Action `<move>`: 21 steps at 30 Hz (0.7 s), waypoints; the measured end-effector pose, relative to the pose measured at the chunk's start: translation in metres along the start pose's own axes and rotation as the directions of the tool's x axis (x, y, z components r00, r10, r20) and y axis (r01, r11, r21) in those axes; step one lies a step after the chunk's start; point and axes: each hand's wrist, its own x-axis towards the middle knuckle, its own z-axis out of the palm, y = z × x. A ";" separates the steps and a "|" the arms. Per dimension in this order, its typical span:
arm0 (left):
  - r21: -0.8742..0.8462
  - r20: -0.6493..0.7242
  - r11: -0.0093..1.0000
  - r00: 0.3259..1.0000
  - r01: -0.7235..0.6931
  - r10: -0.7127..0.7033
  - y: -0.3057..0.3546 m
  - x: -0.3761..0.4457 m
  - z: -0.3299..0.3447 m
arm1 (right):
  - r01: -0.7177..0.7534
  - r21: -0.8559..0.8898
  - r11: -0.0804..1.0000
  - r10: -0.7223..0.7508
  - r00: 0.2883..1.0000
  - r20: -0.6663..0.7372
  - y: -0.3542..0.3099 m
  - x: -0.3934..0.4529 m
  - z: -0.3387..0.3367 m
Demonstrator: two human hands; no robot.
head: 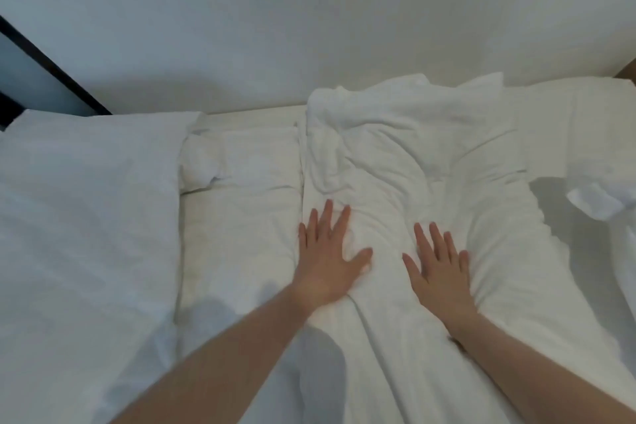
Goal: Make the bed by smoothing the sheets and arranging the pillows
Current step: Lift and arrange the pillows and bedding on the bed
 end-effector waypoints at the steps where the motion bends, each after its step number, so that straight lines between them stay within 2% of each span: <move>1: 0.020 0.039 0.999 0.998 -0.042 0.041 0.001 -0.044 0.007 | 0.027 -0.002 1.000 -0.027 0.998 0.050 -0.005 -0.028 -0.002; 4: 0.056 0.104 0.995 0.991 -0.088 0.082 -0.014 -0.163 0.038 | 0.121 -0.045 0.992 -0.113 0.982 0.148 -0.021 -0.120 0.006; 6: 0.117 0.177 0.988 0.981 -0.104 0.082 -0.034 -0.224 0.055 | 0.121 -0.059 0.991 -0.105 0.968 0.227 -0.034 -0.177 0.017; 8: 0.220 0.283 0.962 0.954 -0.159 0.093 -0.049 -0.265 0.061 | 0.120 -0.095 0.988 -0.088 0.954 0.287 -0.039 -0.221 0.034; 11: 0.214 0.391 0.962 0.917 -0.171 0.076 -0.047 -0.302 0.035 | 0.103 -0.167 0.981 -0.031 0.921 0.387 -0.048 -0.262 0.035; 12: 0.210 0.360 0.968 0.931 -0.139 0.056 -0.046 -0.309 0.019 | 0.122 -0.191 0.974 -0.036 0.915 0.402 -0.057 -0.266 0.027; 14: 0.167 0.168 0.985 0.986 -0.035 0.006 -0.058 -0.320 -0.019 | 0.159 -0.208 0.965 -0.049 0.890 0.452 -0.079 -0.266 0.006; 15: 0.147 0.077 0.989 0.996 0.031 -0.043 -0.067 -0.326 -0.040 | 0.168 -0.163 0.972 -0.072 0.877 0.474 -0.088 -0.266 -0.005; 18: 0.182 -0.150 0.961 0.971 0.210 -0.184 -0.114 -0.341 -0.097 | 0.215 -0.031 0.976 -0.187 0.906 0.379 -0.117 -0.259 -0.025; 20: 0.242 -0.143 0.895 0.926 0.374 -0.349 -0.157 -0.354 -0.115 | 0.197 -0.047 0.979 -0.161 0.898 0.410 -0.129 -0.255 -0.026; 21: 0.281 -0.063 0.859 0.902 0.428 -0.428 -0.176 -0.365 -0.120 | 0.186 -0.099 0.978 -0.117 0.872 0.476 -0.129 -0.257 -0.023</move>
